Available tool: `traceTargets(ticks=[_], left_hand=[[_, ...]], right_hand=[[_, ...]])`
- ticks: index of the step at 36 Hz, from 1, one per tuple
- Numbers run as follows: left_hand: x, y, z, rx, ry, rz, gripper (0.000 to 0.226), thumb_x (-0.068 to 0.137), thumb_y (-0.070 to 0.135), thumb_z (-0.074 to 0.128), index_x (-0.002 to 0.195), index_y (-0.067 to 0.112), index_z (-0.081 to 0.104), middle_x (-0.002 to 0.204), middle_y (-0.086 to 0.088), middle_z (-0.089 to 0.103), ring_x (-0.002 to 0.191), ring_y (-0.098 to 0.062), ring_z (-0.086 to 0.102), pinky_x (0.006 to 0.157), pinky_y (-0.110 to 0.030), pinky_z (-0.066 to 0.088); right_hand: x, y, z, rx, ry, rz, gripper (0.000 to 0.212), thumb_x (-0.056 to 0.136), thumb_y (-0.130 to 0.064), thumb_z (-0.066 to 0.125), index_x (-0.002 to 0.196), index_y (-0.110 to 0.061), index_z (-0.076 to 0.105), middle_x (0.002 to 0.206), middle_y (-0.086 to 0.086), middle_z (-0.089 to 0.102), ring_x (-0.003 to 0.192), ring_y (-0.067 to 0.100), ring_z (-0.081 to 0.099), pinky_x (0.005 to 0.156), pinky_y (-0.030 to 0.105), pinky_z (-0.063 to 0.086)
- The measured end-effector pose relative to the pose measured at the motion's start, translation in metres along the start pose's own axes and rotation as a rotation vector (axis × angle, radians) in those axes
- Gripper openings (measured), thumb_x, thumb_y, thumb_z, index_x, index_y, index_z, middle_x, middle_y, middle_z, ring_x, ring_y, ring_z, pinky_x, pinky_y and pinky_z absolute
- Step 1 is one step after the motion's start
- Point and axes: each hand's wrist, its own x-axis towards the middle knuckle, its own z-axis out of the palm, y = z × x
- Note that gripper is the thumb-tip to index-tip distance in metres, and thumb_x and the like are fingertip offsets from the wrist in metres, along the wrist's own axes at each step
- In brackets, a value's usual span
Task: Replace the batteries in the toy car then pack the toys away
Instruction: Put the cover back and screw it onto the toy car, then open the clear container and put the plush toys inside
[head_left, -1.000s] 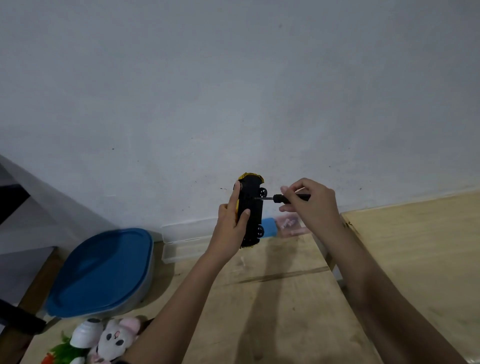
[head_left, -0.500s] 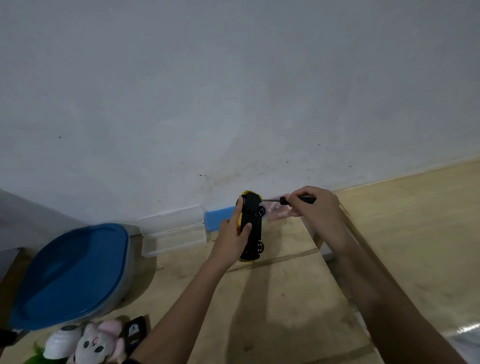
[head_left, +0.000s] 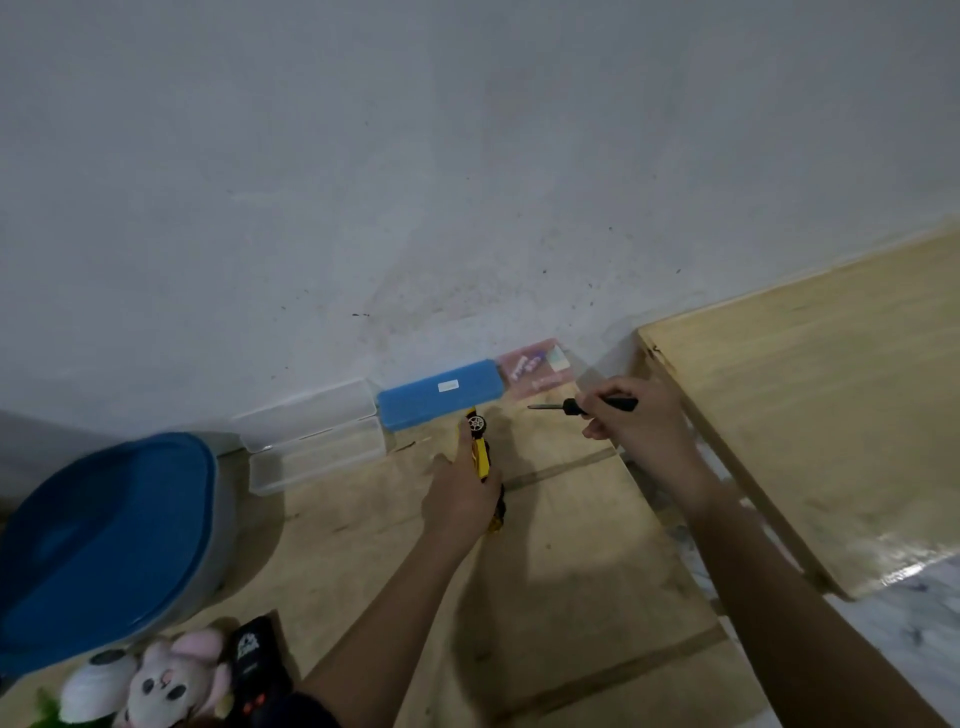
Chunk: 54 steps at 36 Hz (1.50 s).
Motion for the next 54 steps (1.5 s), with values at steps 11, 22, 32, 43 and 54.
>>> traceTargets(ticks=[11,22,32,43,54], left_hand=[[0.004,0.02,0.026,-0.132,-0.037,-0.036,0.076,0.092,0.052,0.046,0.15,0.032,0.0,0.152,-0.018,0.005,0.138,-0.039,0.018,0.109,-0.045,0.028],[0.015,0.044,0.043,0.1,-0.137,-0.033,0.084,0.087,0.055,0.052,0.148,0.036,-0.001,0.153,-0.015,-0.003,0.134,-0.037,0.021,0.1,-0.046,0.038],[0.026,0.032,0.039,0.021,-0.27,0.01,0.088,0.084,0.055,0.058,0.149,0.037,0.003,0.154,-0.015,-0.007,0.138,-0.042,0.018,0.108,-0.044,0.031],[0.017,-0.026,-0.007,-0.36,-0.077,0.106,0.06,0.09,0.017,0.061,0.144,0.017,0.034,0.14,-0.011,0.028,0.125,-0.027,0.041,0.096,-0.024,0.039],[0.003,-0.167,-0.099,-0.587,0.356,-0.141,0.062,0.09,0.022,0.062,0.144,0.016,0.031,0.15,-0.004,0.027,0.135,-0.021,0.032,0.11,-0.037,0.032]], right_hand=[[-0.012,0.02,-0.017,-0.015,0.041,0.027,0.011,0.084,-0.016,0.066,0.09,-0.006,0.068,0.083,0.011,0.069,0.056,0.012,0.068,0.059,0.018,0.055],[-0.03,0.04,-0.033,-0.121,0.108,0.0,0.013,0.084,-0.018,0.066,0.085,-0.004,0.068,0.07,0.009,0.07,0.053,0.01,0.067,0.053,0.016,0.053],[-0.041,0.046,-0.035,-0.102,0.163,0.003,0.006,0.083,-0.012,0.068,0.078,-0.01,0.066,0.063,0.001,0.067,0.047,0.005,0.064,0.051,0.015,0.053],[-0.023,0.026,0.021,-0.06,-0.04,0.053,0.005,0.085,-0.017,0.065,0.087,-0.013,0.067,0.072,0.007,0.07,0.058,0.011,0.067,0.063,0.022,0.057],[0.009,-0.007,0.163,-0.142,-0.356,0.01,0.002,0.081,-0.012,0.069,0.081,-0.012,0.068,0.081,0.005,0.067,0.071,0.013,0.064,0.055,0.015,0.053]])
